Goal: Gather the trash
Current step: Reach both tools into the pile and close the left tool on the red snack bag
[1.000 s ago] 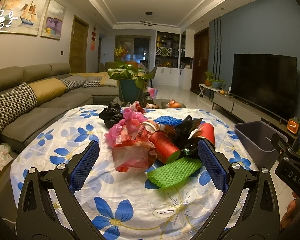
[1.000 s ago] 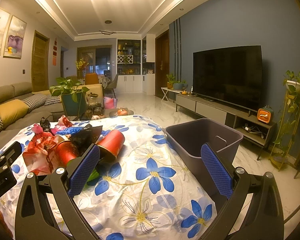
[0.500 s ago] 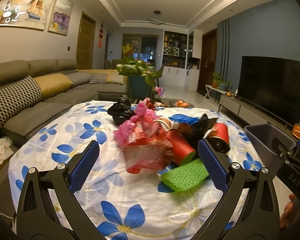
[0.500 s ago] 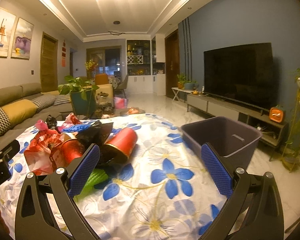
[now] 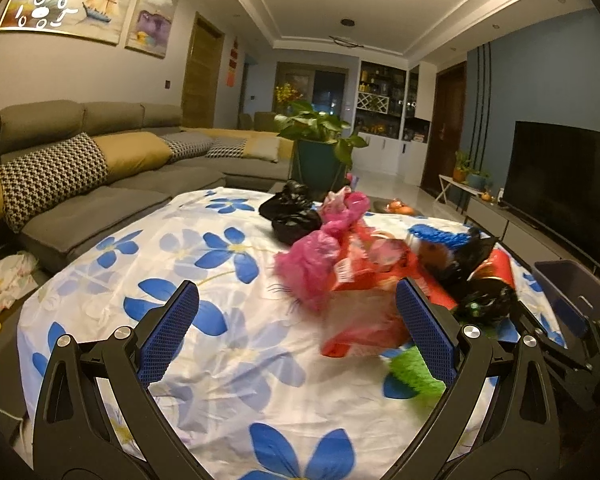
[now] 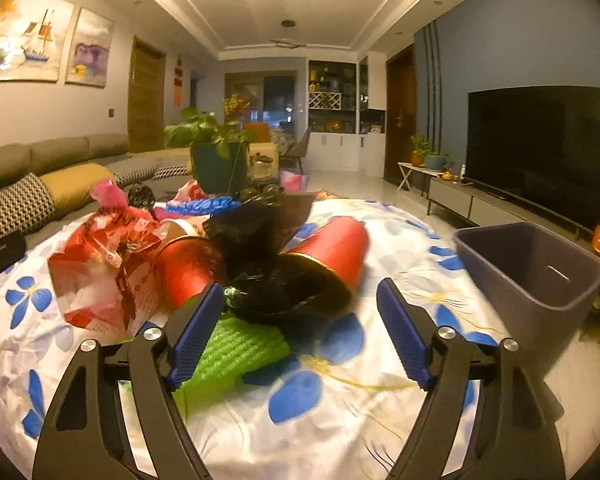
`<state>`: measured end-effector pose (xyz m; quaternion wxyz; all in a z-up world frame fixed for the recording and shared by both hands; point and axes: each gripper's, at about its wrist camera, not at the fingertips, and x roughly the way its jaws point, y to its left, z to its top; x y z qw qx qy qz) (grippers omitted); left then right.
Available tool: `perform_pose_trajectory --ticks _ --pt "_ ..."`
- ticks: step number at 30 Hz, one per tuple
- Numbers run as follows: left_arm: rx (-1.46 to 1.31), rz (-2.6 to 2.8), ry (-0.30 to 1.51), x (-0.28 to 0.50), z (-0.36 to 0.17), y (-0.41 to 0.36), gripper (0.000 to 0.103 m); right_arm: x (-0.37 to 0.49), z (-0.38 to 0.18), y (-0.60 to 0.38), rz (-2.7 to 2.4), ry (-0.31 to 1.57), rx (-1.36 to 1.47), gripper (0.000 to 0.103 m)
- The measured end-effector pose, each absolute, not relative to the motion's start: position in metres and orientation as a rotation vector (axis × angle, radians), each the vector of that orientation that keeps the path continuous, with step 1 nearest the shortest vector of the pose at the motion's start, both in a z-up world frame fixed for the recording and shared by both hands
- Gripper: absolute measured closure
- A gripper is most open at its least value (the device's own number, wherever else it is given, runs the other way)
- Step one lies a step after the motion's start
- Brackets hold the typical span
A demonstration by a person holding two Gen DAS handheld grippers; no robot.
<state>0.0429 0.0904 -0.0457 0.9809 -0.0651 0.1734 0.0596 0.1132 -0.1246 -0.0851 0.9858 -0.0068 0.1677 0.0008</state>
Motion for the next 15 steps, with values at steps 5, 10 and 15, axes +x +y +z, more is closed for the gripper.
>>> perform_pose_trajectory --ticks 5,10,15 --pt "-0.097 0.101 0.345 0.05 -0.053 0.091 0.006 0.14 -0.096 -0.12 0.019 0.394 -0.025 0.038" --pt "-0.108 0.049 0.354 0.063 -0.059 0.089 0.006 0.152 -0.108 -0.118 0.047 0.452 -0.047 0.082" --pt "-0.103 0.01 0.369 0.08 -0.07 0.089 0.012 0.145 -0.107 -0.123 0.086 0.44 -0.035 0.099"
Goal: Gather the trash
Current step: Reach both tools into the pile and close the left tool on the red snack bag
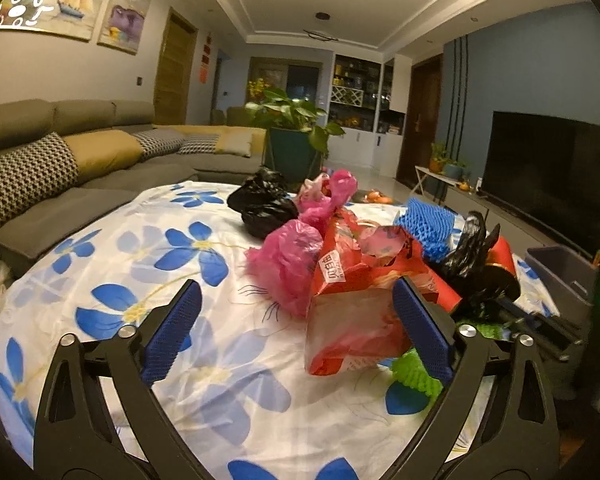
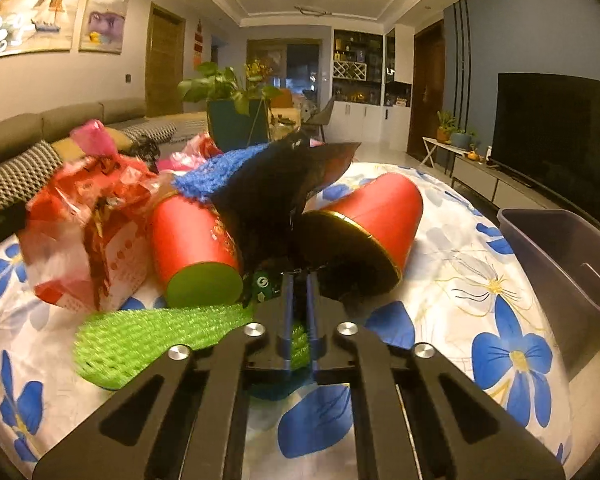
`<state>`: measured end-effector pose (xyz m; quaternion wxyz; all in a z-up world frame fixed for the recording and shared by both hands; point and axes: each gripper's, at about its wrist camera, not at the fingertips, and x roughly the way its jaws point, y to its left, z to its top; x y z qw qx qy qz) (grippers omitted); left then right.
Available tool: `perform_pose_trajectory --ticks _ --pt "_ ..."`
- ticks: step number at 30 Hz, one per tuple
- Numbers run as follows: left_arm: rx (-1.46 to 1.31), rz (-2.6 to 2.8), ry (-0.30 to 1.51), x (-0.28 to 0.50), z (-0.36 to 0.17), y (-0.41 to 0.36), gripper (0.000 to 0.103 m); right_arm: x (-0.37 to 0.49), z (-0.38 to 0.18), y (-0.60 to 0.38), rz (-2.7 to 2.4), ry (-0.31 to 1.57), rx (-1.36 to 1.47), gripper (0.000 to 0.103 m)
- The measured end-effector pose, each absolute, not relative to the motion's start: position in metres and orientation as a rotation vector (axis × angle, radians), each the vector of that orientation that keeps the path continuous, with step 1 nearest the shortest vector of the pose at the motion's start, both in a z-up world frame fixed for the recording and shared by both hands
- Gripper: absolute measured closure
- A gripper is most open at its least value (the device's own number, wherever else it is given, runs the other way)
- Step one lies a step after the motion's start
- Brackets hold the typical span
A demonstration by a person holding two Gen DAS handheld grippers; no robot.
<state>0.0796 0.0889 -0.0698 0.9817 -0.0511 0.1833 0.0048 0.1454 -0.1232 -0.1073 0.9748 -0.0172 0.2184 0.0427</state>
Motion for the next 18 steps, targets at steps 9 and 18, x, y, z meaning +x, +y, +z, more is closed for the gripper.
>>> perform_pose_trajectory --ticks 9,18 --pt "-0.096 -0.081 0.438 0.102 -0.085 0.08 0.068 0.117 -0.085 -0.137 0.135 0.36 -0.006 0.101" --pt "-0.091 -0.118 0.388 0.091 -0.077 0.083 0.1 0.101 -0.063 -0.136 0.153 0.294 0.008 0.102"
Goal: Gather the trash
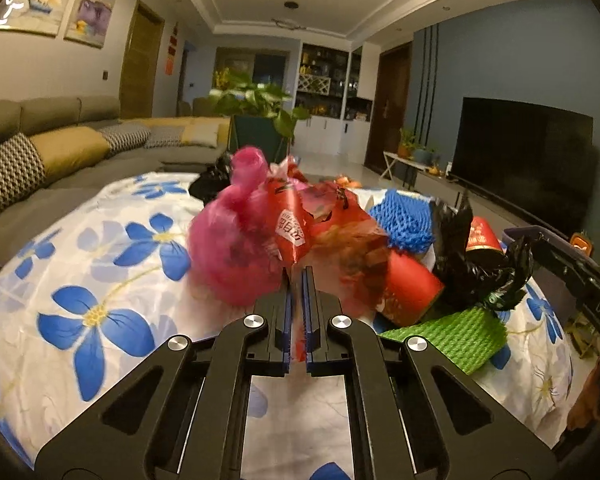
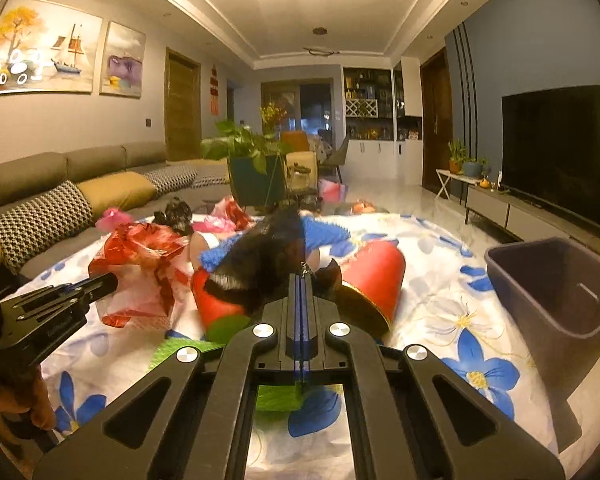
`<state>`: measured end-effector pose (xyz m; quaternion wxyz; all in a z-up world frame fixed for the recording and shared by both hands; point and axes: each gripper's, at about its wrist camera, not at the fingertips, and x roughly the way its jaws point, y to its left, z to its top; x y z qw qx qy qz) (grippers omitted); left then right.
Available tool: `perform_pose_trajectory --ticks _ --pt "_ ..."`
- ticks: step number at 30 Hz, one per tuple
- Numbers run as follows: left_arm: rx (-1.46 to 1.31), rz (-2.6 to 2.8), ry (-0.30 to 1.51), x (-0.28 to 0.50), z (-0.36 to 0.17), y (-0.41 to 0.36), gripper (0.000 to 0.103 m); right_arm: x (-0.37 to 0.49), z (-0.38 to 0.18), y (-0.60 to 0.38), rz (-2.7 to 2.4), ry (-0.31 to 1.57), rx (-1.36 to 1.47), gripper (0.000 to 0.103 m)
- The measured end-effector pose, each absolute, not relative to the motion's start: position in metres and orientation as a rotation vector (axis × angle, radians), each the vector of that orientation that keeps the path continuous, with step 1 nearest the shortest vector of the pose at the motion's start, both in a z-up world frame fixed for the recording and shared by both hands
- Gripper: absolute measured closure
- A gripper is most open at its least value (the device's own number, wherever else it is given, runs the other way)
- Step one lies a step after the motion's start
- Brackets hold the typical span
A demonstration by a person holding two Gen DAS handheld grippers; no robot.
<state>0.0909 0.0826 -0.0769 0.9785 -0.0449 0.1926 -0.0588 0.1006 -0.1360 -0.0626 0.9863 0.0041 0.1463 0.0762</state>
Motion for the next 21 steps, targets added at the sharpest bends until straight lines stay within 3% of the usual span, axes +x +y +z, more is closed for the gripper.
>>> perform_pose_trajectory --ticks 21 --pt "-0.116 -0.101 0.253 0.048 -0.037 0.097 0.101 0.079 -0.035 -0.16 0.171 0.236 0.074 0.102"
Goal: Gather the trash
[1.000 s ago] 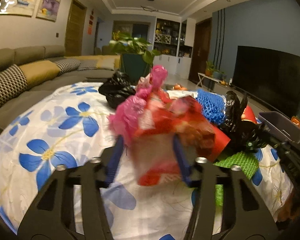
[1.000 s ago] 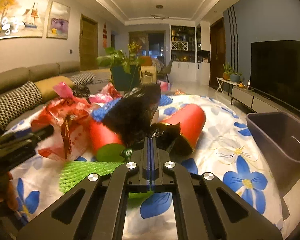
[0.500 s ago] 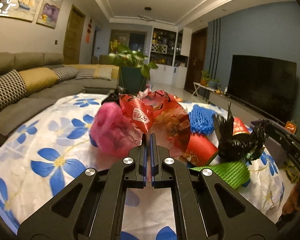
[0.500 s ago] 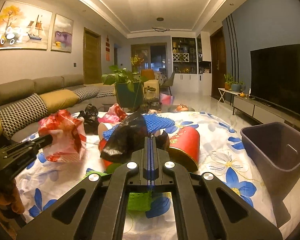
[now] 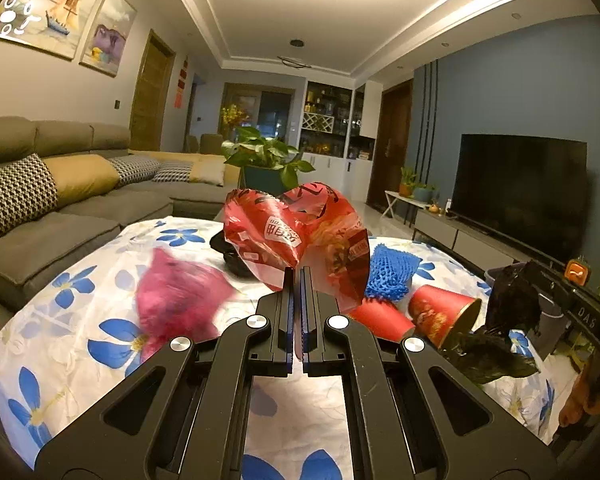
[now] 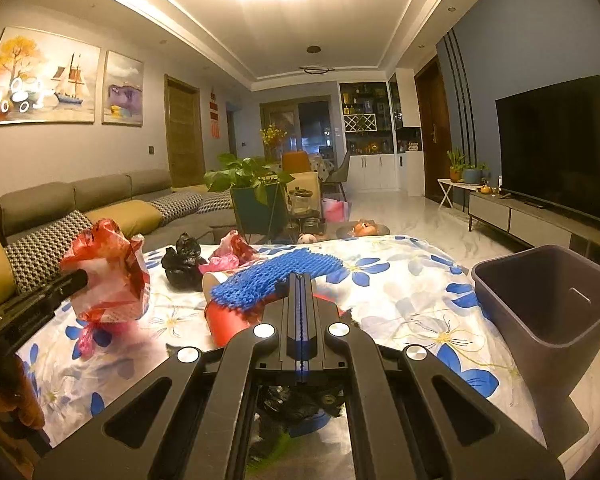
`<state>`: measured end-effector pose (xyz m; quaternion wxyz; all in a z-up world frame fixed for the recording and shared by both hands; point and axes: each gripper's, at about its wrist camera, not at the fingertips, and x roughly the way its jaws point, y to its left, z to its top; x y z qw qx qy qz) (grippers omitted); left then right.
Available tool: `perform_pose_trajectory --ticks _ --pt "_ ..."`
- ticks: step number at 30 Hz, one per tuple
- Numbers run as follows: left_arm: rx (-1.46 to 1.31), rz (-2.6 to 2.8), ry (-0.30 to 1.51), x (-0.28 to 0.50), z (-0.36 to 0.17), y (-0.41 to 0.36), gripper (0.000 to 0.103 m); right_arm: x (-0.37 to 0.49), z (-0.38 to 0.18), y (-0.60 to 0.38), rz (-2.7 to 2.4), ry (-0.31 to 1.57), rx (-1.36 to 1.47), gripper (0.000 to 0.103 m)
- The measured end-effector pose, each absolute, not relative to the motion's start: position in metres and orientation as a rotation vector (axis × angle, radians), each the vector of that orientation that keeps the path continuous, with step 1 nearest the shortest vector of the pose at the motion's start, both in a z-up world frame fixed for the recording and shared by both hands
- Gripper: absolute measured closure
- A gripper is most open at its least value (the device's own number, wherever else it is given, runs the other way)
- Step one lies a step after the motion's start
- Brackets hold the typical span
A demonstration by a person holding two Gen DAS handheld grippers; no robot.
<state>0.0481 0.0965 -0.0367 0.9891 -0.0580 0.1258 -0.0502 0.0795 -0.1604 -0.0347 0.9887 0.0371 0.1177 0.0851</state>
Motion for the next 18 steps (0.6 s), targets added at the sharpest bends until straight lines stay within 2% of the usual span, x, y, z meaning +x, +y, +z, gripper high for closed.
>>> perform_pose_trajectory --ticks 18 --pt "-0.088 -0.186 0.228 0.046 -0.027 0.071 0.101 0.069 -0.017 -0.18 0.17 0.203 0.101 0.102"
